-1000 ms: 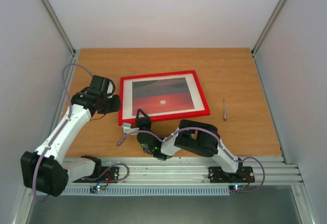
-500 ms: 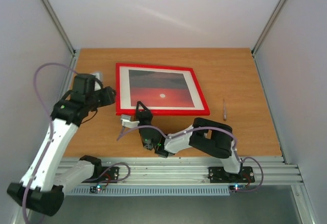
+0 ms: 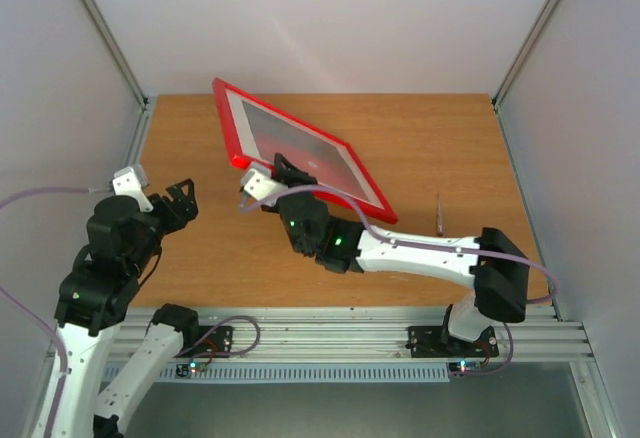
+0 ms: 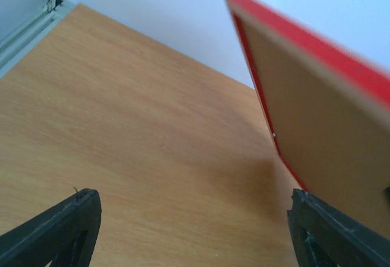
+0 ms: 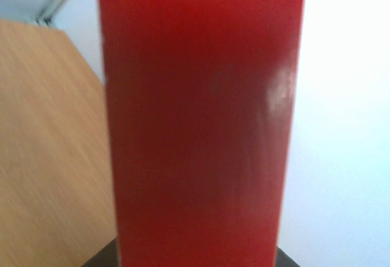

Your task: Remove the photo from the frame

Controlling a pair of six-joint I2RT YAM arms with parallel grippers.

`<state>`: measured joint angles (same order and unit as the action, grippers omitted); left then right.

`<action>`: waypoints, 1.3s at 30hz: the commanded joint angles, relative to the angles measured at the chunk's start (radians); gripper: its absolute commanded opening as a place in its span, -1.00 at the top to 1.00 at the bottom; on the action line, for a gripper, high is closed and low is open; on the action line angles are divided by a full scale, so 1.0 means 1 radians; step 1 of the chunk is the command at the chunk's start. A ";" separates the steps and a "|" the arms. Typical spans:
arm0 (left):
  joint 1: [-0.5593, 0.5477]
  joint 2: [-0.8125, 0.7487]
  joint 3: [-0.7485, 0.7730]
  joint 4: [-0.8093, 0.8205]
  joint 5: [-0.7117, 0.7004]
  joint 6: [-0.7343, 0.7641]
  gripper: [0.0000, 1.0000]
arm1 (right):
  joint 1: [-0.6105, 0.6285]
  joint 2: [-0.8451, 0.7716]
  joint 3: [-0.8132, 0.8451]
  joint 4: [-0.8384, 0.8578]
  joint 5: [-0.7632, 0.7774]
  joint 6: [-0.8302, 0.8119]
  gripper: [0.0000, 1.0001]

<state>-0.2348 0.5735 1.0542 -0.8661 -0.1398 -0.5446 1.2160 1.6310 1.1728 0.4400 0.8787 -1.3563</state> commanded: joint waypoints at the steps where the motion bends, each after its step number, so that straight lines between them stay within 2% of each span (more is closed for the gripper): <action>1: 0.008 -0.042 -0.065 0.062 -0.027 -0.051 -0.76 | -0.045 -0.112 0.181 -0.314 -0.114 0.313 0.96; 3: 0.007 -0.050 -0.088 0.068 -0.012 -0.064 -0.86 | -0.081 -0.129 0.251 -0.417 -0.158 0.429 0.96; 11: 0.007 -0.015 -0.184 0.134 0.111 -0.111 -0.92 | -0.285 -0.120 0.528 -0.823 -0.373 0.953 0.97; 19: 0.007 0.044 -0.253 0.178 0.183 -0.137 -0.95 | -0.476 -0.105 0.631 -0.892 -0.598 1.321 0.98; 25: 0.007 0.079 -0.299 0.202 0.229 -0.155 -0.96 | -0.621 -0.141 0.509 -0.845 -0.731 1.574 0.98; 32: 0.007 0.104 -0.338 0.194 0.215 -0.146 -0.99 | -0.754 -0.200 0.215 -0.687 -0.948 1.766 0.98; 39: 0.008 0.161 -0.407 0.227 0.223 -0.190 -0.99 | -0.797 -0.249 -0.006 -0.608 -0.991 1.813 0.90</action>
<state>-0.2302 0.7074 0.6849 -0.7116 0.0658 -0.6998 0.4252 1.4204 1.2427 -0.2317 -0.0235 0.4404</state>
